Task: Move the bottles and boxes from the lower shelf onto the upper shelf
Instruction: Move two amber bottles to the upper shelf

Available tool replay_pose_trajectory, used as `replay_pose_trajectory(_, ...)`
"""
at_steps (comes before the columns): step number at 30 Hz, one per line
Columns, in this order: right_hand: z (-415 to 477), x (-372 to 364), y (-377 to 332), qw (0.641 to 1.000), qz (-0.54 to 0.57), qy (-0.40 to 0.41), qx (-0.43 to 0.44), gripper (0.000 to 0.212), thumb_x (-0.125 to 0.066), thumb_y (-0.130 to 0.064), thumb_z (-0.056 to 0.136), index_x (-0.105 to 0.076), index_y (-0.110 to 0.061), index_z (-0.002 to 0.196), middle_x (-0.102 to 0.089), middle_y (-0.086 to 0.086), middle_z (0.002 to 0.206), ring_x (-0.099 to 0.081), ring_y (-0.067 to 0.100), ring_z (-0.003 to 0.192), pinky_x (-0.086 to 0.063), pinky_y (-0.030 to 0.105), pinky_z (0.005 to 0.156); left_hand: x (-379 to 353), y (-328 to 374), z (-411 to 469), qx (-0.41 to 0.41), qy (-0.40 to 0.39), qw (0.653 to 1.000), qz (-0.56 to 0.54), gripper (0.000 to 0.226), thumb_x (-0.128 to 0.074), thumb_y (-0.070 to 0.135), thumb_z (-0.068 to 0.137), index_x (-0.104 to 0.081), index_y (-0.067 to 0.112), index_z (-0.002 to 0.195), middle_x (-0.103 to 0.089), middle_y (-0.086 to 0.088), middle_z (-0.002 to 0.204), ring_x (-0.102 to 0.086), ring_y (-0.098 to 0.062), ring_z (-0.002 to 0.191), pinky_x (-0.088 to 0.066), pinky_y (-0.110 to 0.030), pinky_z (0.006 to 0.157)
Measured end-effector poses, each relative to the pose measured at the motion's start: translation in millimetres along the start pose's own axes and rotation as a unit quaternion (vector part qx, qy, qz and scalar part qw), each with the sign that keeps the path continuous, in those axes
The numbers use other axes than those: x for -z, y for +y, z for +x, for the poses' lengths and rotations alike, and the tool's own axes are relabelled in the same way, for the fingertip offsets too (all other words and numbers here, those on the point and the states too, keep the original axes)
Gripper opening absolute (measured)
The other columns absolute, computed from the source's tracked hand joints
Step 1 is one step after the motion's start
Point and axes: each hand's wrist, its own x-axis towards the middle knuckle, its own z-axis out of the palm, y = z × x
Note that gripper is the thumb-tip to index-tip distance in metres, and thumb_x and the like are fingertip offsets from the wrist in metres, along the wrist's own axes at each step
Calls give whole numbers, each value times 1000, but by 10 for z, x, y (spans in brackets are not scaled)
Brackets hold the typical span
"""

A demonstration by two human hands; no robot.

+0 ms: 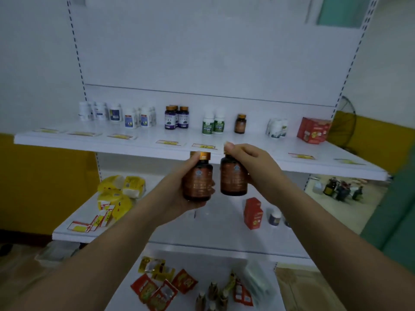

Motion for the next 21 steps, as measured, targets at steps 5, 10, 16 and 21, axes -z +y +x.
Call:
replay_pose_trajectory(5, -77, 192, -151, 999, -4, 42, 27, 53, -63, -64, 72, -67, -19, 100, -71, 2, 102, -68, 20, 96, -52, 45, 94, -222, 155, 63, -7, -40, 999, -9, 60, -57, 61, 70, -61, 12, 105, -67, -11, 84, -66, -21, 72, -53, -29, 64)
replay_pose_trajectory(10, -85, 244, -222, 998, -14, 57, 31, 49, -63, -58, 77, -65, -15, 102, -70, 4, 104, -67, 19, 94, -54, 43, 92, -262, 262, 154, -19, -67, 997, -19, 64, -60, 62, 68, -59, 13, 109, -67, -11, 85, -65, -23, 74, -52, -30, 63)
replay_pose_trajectory(16, 39, 337, -293, 997, -13, 73, 32, 51, -62, -57, 79, -63, -13, 105, -70, 7, 105, -68, 23, 98, -53, 46, 92, -308, 404, 320, -27, -87, 996, -22, 57, -62, 56, 68, -62, 15, 108, -66, -12, 87, -63, -25, 77, -50, -35, 71)
replay_pose_trajectory(21, 279, 439, -303, 997, -13, 82, 1, 57, -54, -67, 77, -58, -18, 106, -67, 8, 110, -65, 26, 104, -49, 48, 98, -312, 494, 505, -38, -124, 992, -6, 57, -69, 40, 67, -53, 18, 118, -63, -7, 94, -62, -22, 81, -53, -34, 71)
